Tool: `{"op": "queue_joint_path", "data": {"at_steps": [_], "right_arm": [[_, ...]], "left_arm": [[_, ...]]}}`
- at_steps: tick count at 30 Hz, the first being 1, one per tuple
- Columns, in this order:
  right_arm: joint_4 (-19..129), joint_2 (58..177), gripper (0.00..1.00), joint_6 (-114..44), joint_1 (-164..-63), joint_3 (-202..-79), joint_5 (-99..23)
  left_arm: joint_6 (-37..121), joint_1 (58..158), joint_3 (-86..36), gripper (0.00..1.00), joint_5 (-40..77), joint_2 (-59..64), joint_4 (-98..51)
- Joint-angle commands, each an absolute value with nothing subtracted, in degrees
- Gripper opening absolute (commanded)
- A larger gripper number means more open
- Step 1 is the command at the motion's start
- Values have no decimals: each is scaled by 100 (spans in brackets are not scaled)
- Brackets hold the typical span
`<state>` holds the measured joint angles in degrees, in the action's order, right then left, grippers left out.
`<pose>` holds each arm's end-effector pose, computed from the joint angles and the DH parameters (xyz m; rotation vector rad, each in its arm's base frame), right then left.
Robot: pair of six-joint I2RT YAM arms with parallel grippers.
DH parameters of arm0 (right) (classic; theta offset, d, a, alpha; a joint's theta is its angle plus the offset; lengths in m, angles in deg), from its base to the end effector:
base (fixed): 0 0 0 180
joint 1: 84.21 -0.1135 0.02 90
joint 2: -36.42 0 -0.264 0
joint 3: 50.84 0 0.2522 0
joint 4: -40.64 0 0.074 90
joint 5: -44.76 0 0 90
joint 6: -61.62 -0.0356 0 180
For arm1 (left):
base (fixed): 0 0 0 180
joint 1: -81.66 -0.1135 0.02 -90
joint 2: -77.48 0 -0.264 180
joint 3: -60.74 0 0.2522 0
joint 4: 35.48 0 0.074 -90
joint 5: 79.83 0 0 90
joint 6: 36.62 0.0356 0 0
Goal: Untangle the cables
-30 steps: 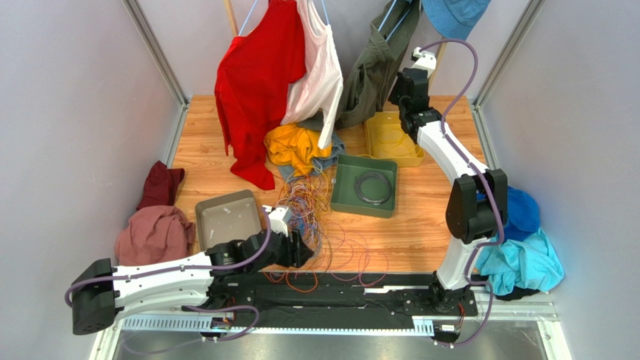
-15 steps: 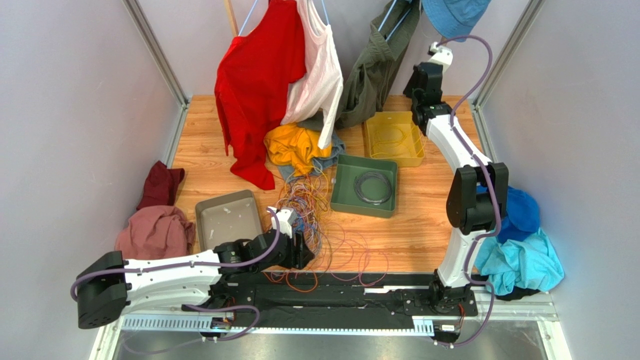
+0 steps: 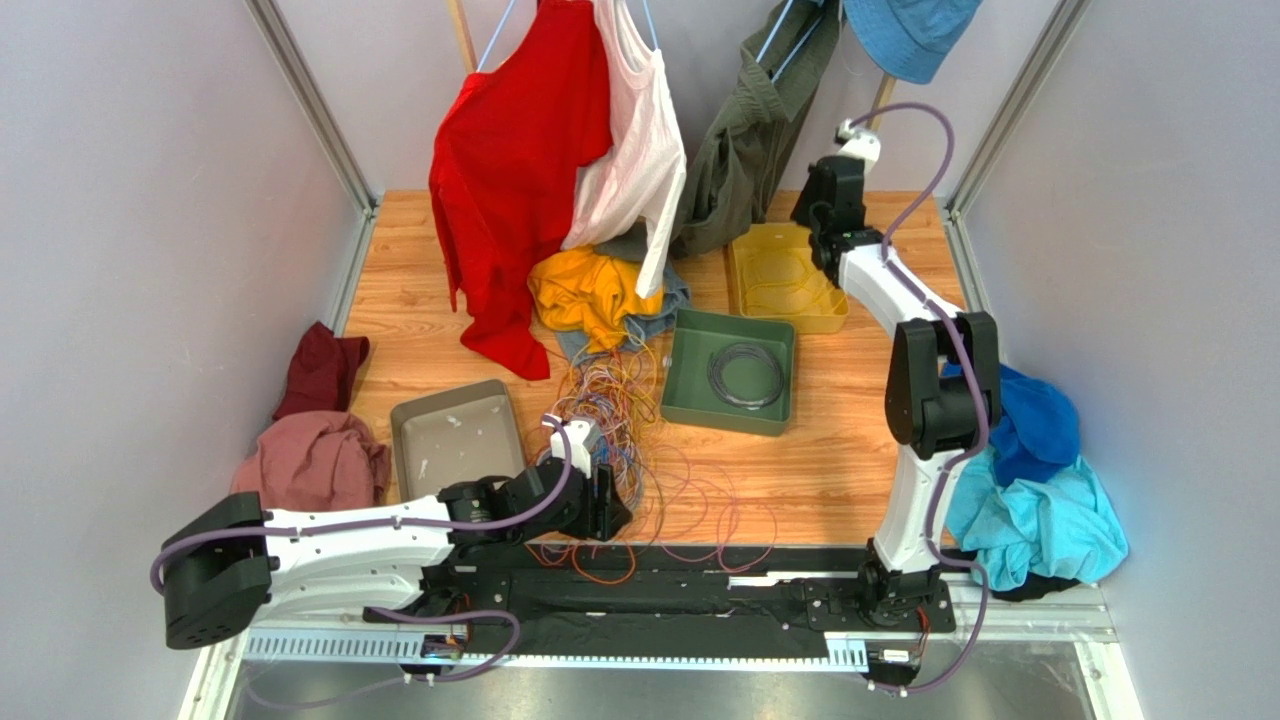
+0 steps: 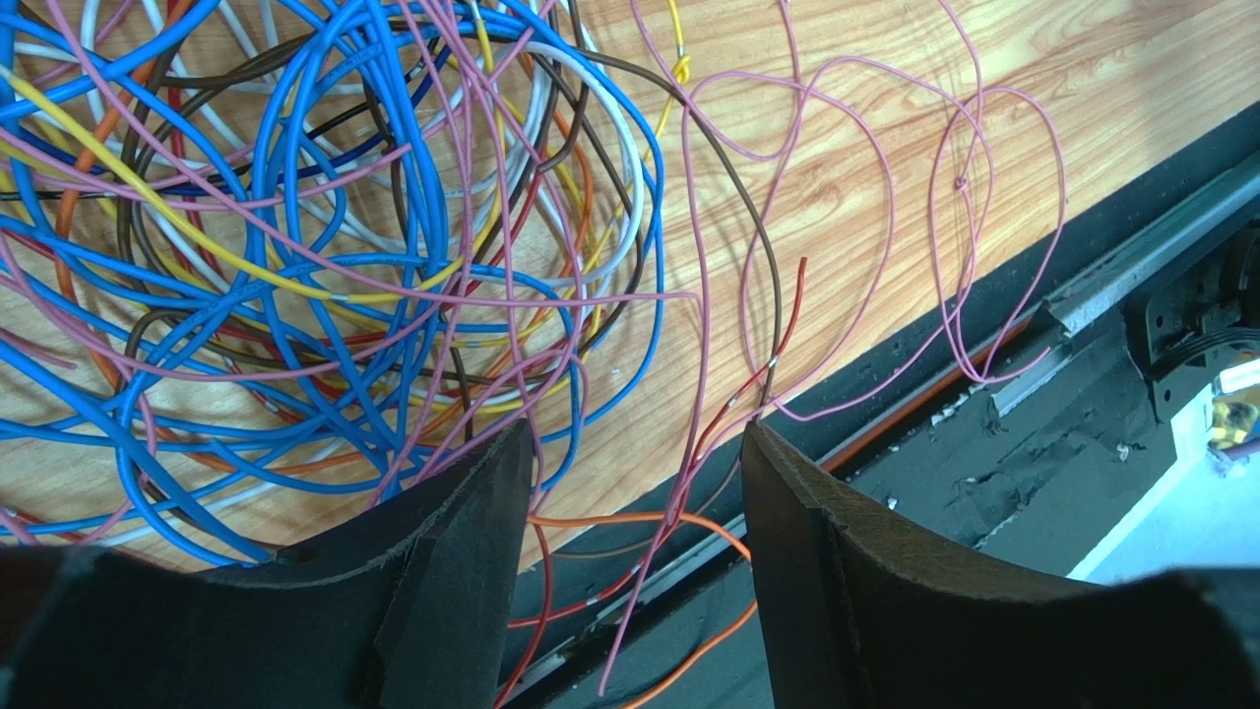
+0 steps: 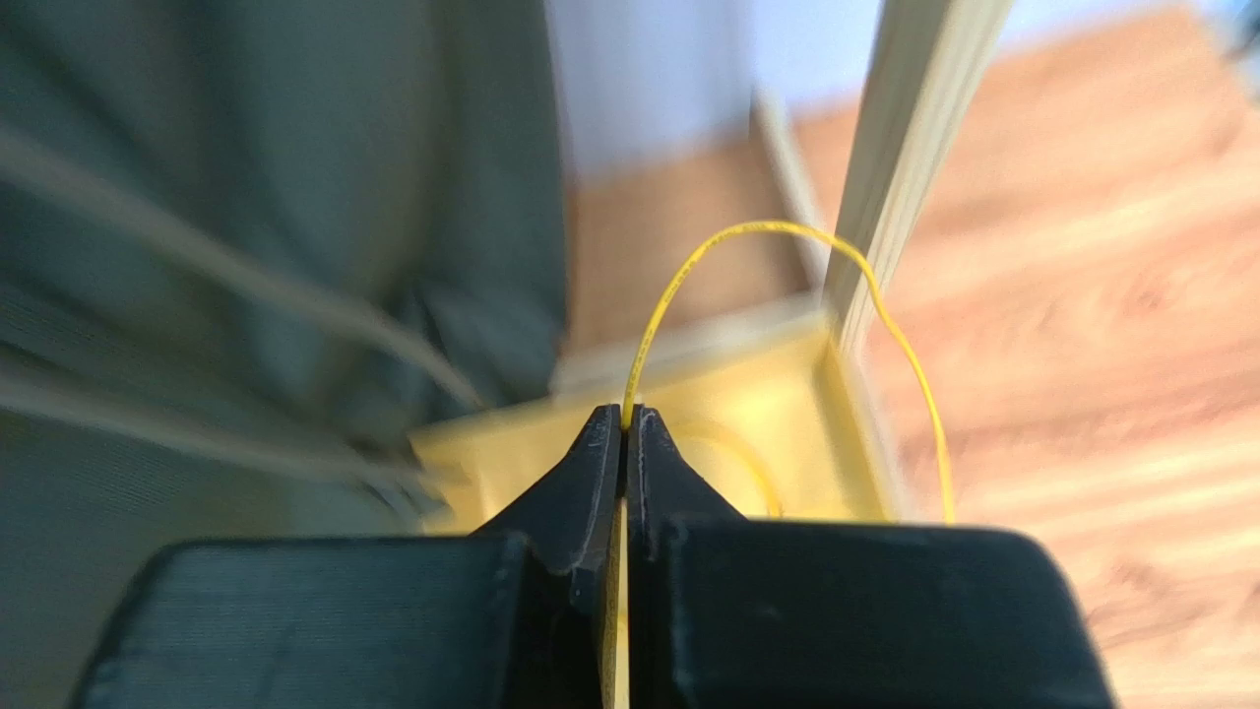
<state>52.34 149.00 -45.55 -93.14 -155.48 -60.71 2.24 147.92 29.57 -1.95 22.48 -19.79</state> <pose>0.4689 0.0641 0.2860 0.3167 1.8744 0.0508 0.0806 -0.1647 0.1586 0.1955 2.3804 -0.8293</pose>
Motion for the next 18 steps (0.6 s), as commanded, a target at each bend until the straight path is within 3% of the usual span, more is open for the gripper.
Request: {"op": "queue_joint_path", "data": {"at_steps": [1, 14, 15, 17, 18], "right_arm": [[5053, 15147, 0, -4781, -9554, -15276, -5729], [5632, 15586, 0, -4974, -9906, -15539, -5815], [5877, 15622, 4, -4965, -9906, -15679, -5860], [6011, 15605, 33, -4965, -9897, -15698, -5948], [6055, 15543, 39, -4965, -9897, -15654, -5983]], "left_arm": [[205, 14793, 2773, 63, -108, 2203, -2295], [205, 14793, 2853, 63, -81, 2273, -2357], [214, 14793, 2853, 63, -90, 2290, -2330], [223, 14801, 2861, 63, -116, 2378, -2269], [223, 14793, 2879, 64, -125, 2413, -2260]]}}
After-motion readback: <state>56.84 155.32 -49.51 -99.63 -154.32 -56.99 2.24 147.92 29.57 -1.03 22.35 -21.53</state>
